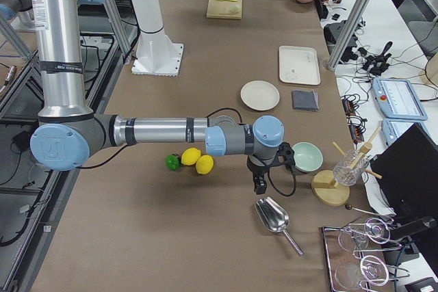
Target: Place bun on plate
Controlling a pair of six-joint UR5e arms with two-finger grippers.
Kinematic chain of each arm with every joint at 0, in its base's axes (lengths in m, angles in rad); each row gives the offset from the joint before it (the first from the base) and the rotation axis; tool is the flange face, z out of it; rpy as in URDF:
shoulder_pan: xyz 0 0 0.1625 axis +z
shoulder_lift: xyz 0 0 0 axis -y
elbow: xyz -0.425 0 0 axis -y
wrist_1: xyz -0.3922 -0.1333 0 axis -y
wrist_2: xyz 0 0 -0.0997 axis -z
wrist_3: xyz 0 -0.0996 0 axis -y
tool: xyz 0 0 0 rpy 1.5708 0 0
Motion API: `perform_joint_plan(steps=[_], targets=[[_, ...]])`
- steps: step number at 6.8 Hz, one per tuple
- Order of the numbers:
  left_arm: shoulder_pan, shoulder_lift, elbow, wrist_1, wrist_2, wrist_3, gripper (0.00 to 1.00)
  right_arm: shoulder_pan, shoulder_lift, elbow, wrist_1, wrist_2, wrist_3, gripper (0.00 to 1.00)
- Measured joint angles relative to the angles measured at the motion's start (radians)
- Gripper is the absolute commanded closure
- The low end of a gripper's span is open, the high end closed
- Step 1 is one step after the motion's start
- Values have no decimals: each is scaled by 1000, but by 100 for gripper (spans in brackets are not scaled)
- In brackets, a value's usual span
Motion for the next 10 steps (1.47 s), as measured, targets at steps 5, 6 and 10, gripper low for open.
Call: perform_joint_plan(steps=[5, 6, 10], targets=[[10, -1, -55, -3, 0, 2, 2, -14, 4, 3, 7, 9, -3, 0], [9, 2, -67, -4, 1, 0, 2, -18, 4, 6, 8, 14, -4, 0], [11, 0, -51, 0, -9, -11, 2, -104, 17, 15, 116, 166, 83, 0]])
